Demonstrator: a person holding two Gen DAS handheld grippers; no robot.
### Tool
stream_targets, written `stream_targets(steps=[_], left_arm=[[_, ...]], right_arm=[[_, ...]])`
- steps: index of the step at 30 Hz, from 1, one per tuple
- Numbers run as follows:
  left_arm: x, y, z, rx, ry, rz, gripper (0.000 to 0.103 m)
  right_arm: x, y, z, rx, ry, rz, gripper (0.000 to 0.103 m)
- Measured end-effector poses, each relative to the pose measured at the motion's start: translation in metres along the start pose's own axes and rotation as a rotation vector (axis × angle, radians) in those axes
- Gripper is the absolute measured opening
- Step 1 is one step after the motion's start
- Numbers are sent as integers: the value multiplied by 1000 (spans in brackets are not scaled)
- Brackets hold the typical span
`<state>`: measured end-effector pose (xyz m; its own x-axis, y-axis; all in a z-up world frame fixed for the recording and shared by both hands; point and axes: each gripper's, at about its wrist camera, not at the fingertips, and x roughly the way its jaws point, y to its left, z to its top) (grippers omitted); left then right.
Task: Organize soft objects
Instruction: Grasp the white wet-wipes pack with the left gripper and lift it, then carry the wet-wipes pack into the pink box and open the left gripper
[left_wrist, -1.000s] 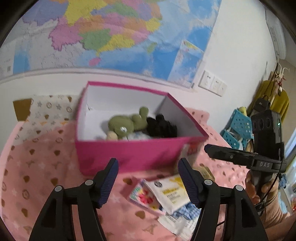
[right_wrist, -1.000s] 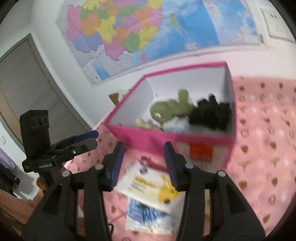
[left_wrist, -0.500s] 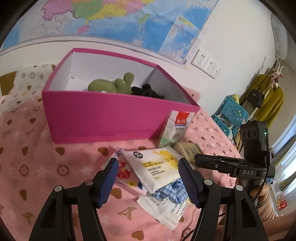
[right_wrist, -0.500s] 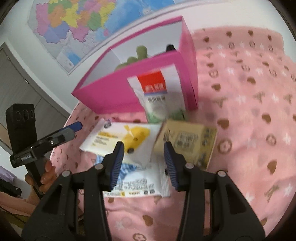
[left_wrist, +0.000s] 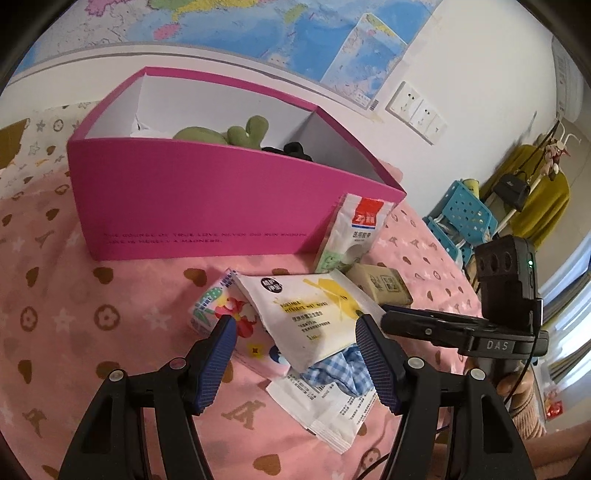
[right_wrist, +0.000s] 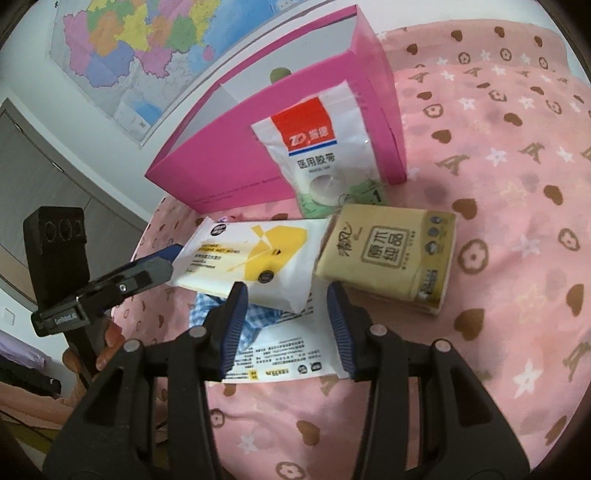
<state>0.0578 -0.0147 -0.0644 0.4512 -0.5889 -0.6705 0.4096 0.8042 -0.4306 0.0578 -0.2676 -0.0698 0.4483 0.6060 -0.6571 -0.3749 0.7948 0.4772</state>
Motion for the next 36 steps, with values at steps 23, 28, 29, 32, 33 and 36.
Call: stream_targets(steps=[23, 28, 29, 32, 33, 36], left_arm=[[2, -8, 0, 36, 21, -27, 48], [-8, -15, 5, 55, -2, -28, 48], [-10, -16, 5, 59, -8, -32, 48], [-22, -23, 12, 79, -42, -38, 48], [-26, -26, 14, 88, -55, -38, 48], [-36, -35, 25, 118, -93, -41, 48]], right_arm=[[-3, 17, 2, -54, -70, 15, 21], [-15, 28, 4, -90, -102, 16, 21], [-17, 29, 5, -96, -107, 19, 21], [-28, 37, 9, -121, -130, 22, 21], [-32, 39, 10, -128, -139, 25, 21], [-44, 48, 15, -162, -171, 24, 21]])
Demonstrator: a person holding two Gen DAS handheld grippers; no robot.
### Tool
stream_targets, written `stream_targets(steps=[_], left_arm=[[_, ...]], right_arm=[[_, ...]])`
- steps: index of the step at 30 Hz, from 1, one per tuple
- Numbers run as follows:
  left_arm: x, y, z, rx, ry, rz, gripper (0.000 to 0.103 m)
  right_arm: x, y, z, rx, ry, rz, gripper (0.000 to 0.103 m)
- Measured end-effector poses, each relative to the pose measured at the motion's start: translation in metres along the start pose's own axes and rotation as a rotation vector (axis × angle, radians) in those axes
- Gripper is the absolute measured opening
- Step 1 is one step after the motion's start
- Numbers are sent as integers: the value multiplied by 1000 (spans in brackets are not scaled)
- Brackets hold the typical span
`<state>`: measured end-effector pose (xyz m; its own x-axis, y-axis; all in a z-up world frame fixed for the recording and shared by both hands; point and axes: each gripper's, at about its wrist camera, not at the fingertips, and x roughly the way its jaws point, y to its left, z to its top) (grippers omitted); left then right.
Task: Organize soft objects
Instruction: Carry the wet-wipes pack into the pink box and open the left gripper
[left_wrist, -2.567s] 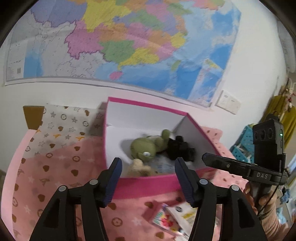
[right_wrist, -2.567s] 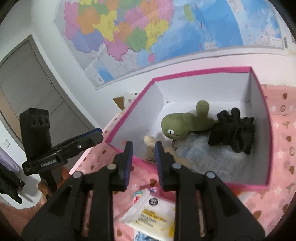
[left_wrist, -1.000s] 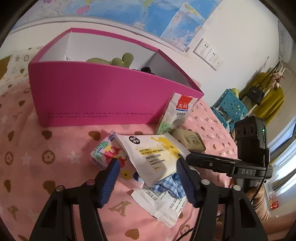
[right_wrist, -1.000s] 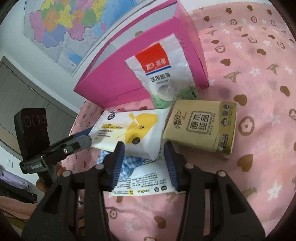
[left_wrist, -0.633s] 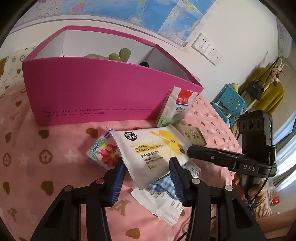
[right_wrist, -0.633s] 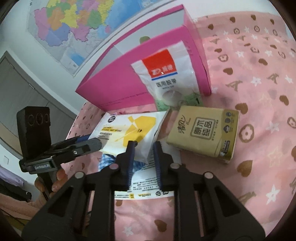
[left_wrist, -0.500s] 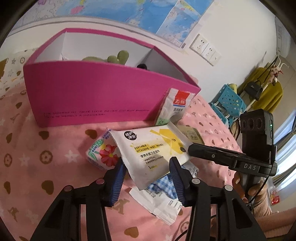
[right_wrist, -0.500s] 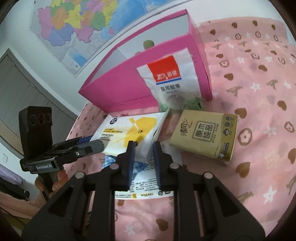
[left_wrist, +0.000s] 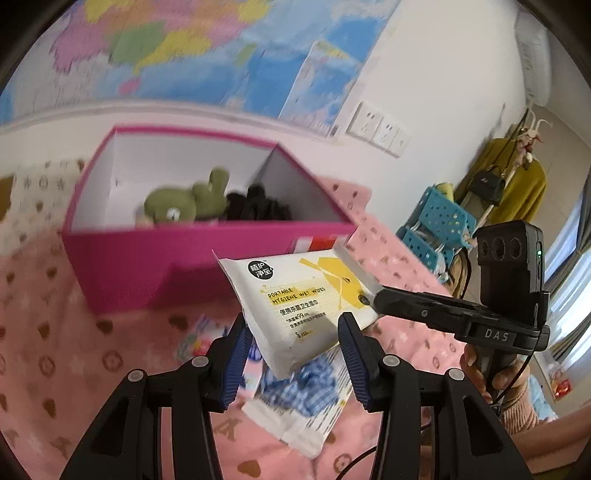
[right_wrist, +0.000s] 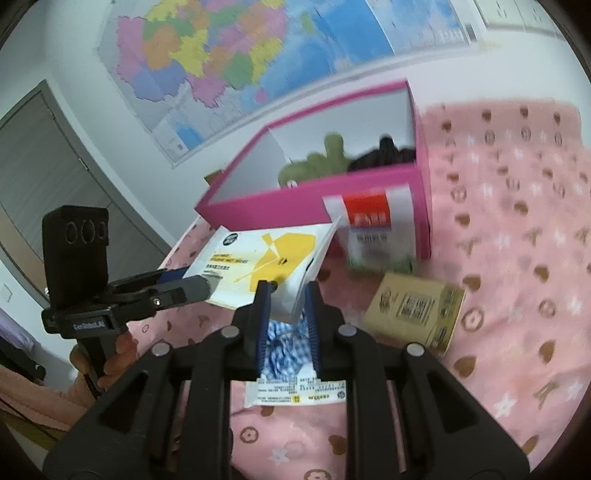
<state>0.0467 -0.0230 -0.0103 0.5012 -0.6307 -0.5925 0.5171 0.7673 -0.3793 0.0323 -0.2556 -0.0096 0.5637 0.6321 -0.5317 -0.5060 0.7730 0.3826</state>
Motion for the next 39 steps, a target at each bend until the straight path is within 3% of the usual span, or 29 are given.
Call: stream_targets(steps=[8, 20, 29, 32, 39], left_arm=[[-3, -10, 44, 76, -76, 37, 48], [28, 14, 90, 56, -86, 88, 49], [68, 53, 95, -40, -8, 138, 49], [70, 58, 91, -30, -16, 189, 49], [48, 56, 83, -23, -67, 193, 51]], right_arm=[[-16, 11, 31, -70, -72, -5, 21], [8, -8, 81, -57, -88, 0, 21], [48, -27, 100, -35, -15, -62, 22], [58, -35, 100, -15, 0, -100, 23], [46, -32, 93, -22, -25, -102, 23]])
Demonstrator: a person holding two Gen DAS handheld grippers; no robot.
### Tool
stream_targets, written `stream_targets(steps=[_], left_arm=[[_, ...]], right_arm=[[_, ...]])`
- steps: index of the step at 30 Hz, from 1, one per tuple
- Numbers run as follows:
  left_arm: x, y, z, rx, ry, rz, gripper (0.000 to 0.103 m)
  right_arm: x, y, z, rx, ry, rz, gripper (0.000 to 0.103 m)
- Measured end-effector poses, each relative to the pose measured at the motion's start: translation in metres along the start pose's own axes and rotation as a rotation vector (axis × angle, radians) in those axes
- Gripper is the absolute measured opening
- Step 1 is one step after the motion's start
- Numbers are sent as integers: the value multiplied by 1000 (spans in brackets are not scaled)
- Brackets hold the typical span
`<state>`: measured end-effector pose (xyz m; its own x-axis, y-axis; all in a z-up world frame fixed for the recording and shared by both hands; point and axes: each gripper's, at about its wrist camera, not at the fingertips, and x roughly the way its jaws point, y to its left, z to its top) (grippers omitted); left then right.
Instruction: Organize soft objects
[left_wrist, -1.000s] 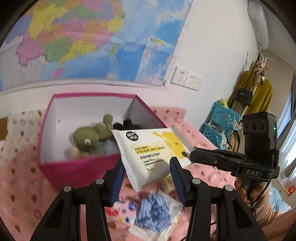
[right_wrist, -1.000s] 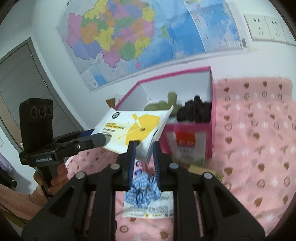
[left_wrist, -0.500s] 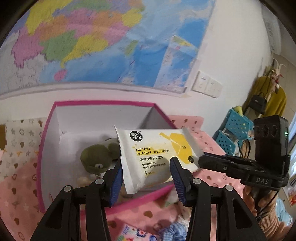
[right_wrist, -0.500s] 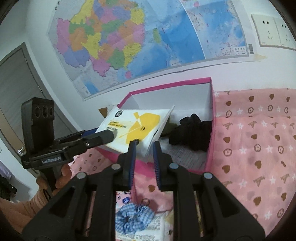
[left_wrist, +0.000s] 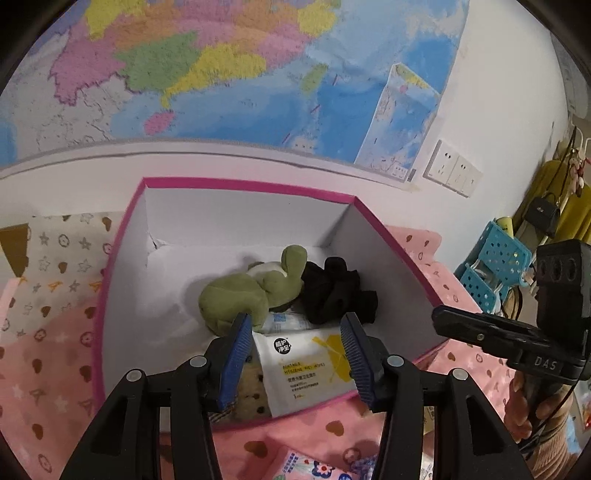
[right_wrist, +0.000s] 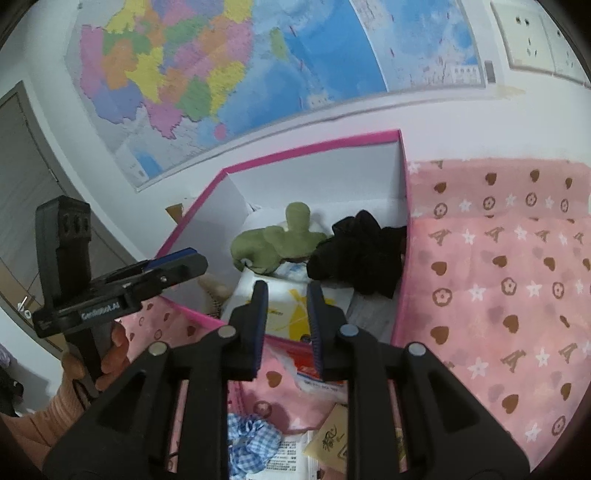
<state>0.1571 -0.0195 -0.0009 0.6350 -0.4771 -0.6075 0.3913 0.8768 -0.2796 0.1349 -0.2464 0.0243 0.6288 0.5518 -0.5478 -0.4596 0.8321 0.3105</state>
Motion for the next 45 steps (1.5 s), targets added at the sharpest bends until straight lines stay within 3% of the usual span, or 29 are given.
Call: stream_targets(steps=[11, 16, 19, 30, 45], left_arm=[[-41, -29, -15, 55, -63, -67, 60], [-52, -38, -28, 54, -68, -92, 60], [-51, -43, -37, 67, -56, -92, 60], [-37, -50, -71, 60, 36, -124, 60], [-30, -55, -99, 36, 99, -125, 60]], right_arm=[[-41, 23, -17, -50, -57, 71, 33], [-51, 25, -31, -54, -67, 45, 42], [-54, 20, -40, -43, -61, 35, 42], [-50, -8, -74, 42, 4, 10, 42], [-19, 5, -118, 57, 149, 63, 42]])
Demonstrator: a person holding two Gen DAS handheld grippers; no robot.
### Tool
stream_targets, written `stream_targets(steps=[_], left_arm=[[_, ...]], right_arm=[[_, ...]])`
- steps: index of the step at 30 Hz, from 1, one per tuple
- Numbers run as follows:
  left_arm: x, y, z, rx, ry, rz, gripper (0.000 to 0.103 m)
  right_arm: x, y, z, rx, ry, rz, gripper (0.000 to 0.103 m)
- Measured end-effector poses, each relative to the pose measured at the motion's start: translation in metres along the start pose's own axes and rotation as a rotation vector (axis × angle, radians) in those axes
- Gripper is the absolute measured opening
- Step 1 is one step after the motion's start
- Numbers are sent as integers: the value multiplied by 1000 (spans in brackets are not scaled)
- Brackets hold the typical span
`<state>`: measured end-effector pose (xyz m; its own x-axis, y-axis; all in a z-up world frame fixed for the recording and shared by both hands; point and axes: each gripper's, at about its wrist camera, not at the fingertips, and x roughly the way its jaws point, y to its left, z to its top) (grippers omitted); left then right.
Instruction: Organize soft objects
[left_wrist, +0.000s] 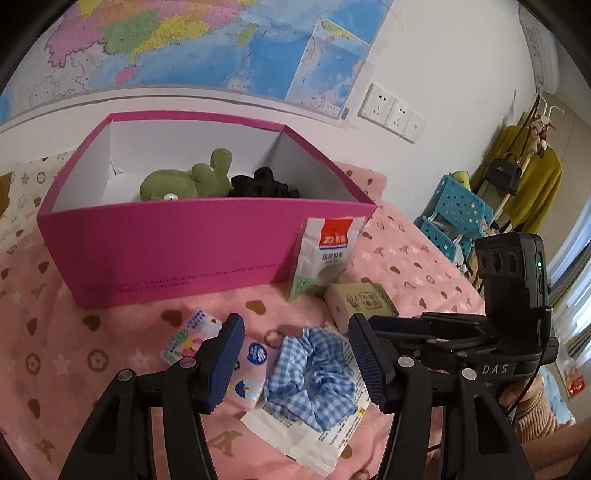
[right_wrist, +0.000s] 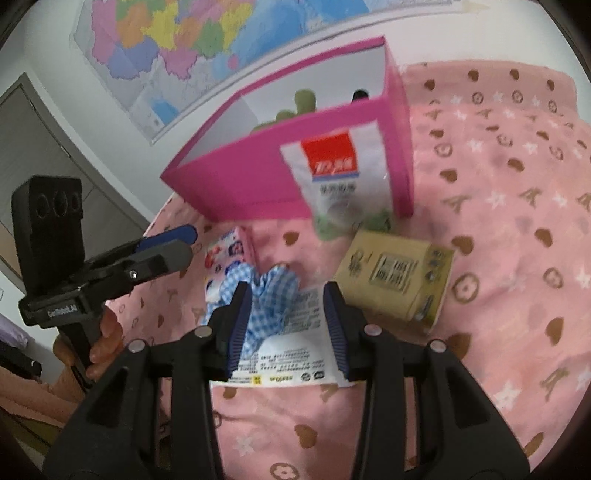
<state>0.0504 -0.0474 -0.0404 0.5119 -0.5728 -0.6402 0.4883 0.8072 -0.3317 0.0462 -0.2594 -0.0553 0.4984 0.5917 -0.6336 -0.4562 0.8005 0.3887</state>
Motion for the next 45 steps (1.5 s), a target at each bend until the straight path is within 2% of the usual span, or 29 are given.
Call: stream_targets(steps=[17, 34, 45], left_arm=[[0, -1, -28, -11, 60, -1, 60], [11, -7, -43, 4, 128, -14, 60], [20, -7, -44, -7, 154, -23, 57]], right_arm=[[28, 14, 2, -33, 47, 3, 42], [44, 24, 7, -109, 59, -112, 43], [47, 24, 8, -137, 61, -133, 43]])
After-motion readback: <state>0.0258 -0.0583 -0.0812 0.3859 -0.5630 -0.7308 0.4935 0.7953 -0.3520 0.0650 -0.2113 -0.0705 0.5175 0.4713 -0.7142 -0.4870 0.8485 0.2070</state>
